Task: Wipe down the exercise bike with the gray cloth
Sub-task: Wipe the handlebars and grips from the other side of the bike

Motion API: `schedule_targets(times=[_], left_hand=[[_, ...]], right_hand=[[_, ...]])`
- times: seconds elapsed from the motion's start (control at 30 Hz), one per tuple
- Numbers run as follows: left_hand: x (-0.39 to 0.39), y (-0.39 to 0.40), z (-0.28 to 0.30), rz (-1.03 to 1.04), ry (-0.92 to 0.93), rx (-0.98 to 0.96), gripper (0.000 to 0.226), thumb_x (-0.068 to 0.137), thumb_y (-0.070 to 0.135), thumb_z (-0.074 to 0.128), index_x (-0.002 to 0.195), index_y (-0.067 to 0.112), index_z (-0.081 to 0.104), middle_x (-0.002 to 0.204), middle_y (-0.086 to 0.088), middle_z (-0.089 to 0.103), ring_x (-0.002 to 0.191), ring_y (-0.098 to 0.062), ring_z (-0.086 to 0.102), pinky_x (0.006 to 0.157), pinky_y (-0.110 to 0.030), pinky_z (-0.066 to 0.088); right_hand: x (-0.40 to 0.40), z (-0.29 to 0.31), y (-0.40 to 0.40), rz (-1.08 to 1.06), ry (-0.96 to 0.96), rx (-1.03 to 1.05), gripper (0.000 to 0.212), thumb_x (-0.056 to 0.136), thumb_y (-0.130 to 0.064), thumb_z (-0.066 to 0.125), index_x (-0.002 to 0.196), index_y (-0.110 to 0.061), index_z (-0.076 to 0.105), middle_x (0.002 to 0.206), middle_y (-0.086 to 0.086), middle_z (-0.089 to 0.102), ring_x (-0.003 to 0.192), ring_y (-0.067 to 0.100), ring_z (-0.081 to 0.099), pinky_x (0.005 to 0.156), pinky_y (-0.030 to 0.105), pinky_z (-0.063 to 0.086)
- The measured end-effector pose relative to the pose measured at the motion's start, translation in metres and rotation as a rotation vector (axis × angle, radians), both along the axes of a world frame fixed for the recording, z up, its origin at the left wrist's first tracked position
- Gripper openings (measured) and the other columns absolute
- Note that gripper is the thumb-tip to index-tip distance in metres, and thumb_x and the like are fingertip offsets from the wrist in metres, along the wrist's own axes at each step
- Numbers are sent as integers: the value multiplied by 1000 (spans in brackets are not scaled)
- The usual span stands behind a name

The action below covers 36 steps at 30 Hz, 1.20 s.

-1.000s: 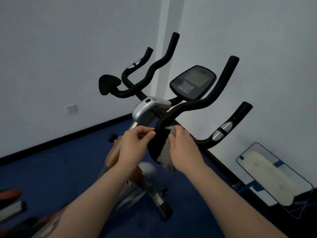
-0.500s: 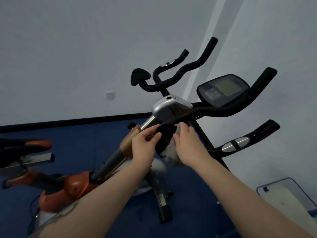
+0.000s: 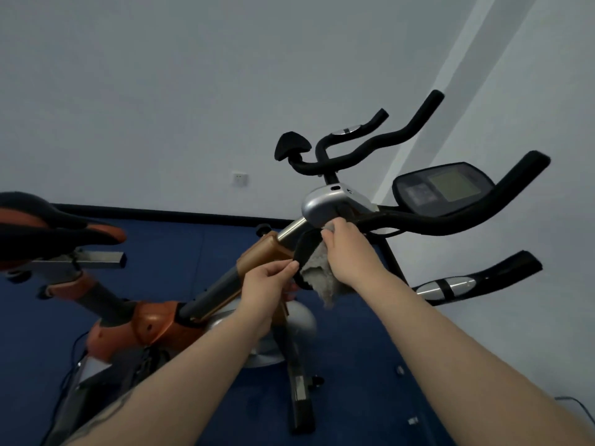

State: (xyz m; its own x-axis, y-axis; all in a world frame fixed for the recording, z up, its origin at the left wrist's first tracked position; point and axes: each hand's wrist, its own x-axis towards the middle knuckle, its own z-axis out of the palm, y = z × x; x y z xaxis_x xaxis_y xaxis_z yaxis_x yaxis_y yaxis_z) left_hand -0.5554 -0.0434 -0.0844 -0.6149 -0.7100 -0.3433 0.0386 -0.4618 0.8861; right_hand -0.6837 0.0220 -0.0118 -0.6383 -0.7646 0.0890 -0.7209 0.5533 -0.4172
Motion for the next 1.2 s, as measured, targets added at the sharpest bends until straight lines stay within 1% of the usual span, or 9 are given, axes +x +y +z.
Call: schedule_targets(times=[0.1, 0.17, 0.3, 0.4, 0.53, 0.67, 0.87, 1.03, 1.2], left_hand=[[4, 2, 0, -7, 6, 13, 10, 93, 16, 65, 99, 17, 73, 73, 2, 74, 62, -8, 69, 59, -21, 55], [6, 1, -1, -21, -13, 18, 11, 92, 17, 67, 101, 15, 74, 75, 1, 75, 62, -8, 69, 62, -22, 56], [7, -3, 1, -38, -46, -38, 8, 90, 18, 68, 95, 17, 75, 75, 3, 75, 63, -7, 69, 58, -19, 54], [7, -3, 4, -30, -42, -63, 8, 90, 15, 68, 87, 18, 75, 71, 3, 74, 57, -6, 67, 52, -15, 51], [8, -5, 5, -55, -48, -47, 7, 90, 15, 68, 89, 17, 76, 74, 2, 75, 59, -7, 67, 53, -16, 52], [9, -7, 7, -70, -78, -109, 6, 90, 15, 68, 91, 17, 74, 71, 8, 74, 58, -4, 67, 49, -12, 48], [10, -11, 9, -109, -104, -173, 6, 90, 15, 69, 93, 16, 74, 76, 9, 75, 62, -7, 69, 54, -14, 49], [8, -18, 6, -151, -139, -230, 5, 88, 17, 70, 90, 19, 75, 76, 10, 75, 63, -6, 69, 54, -13, 49], [6, -32, 9, -221, -136, -296, 7, 84, 12, 74, 90, 16, 73, 73, 6, 73, 63, -4, 69, 54, -12, 48]], right_hand=[[5, -6, 11, 2, 16, -5, 33, 103, -32, 38, 130, -13, 42, 122, 12, 48, 105, 26, 50, 78, 32, 36], [6, -8, 24, 6, -12, 45, 36, 103, -33, 39, 134, -14, 36, 124, 13, 46, 102, 26, 49, 77, 33, 35], [-3, 5, 8, 39, -37, 104, 24, 104, -33, 38, 114, -12, 43, 115, 11, 53, 92, 23, 53, 68, 32, 37], [2, 5, -2, 42, 51, 69, 25, 104, -32, 36, 114, -12, 45, 112, 10, 54, 93, 24, 53, 72, 34, 39], [3, -4, 17, 7, -16, 70, 32, 103, -33, 39, 127, -13, 39, 118, 10, 49, 91, 19, 46, 74, 33, 38], [-4, 4, 3, 22, -73, 106, 24, 104, -32, 37, 116, -12, 41, 108, 9, 55, 84, 19, 51, 68, 33, 37], [4, -8, 19, -47, -142, -45, 25, 103, -33, 39, 119, -15, 42, 105, 3, 50, 80, 13, 49, 62, 28, 33], [-1, 2, 6, 9, -90, 68, 22, 104, -33, 37, 113, -13, 41, 105, 7, 52, 87, 21, 54, 70, 35, 40], [8, -5, 18, -59, -136, -68, 18, 103, -34, 38, 114, -20, 42, 104, 1, 52, 85, 12, 52, 70, 32, 40]])
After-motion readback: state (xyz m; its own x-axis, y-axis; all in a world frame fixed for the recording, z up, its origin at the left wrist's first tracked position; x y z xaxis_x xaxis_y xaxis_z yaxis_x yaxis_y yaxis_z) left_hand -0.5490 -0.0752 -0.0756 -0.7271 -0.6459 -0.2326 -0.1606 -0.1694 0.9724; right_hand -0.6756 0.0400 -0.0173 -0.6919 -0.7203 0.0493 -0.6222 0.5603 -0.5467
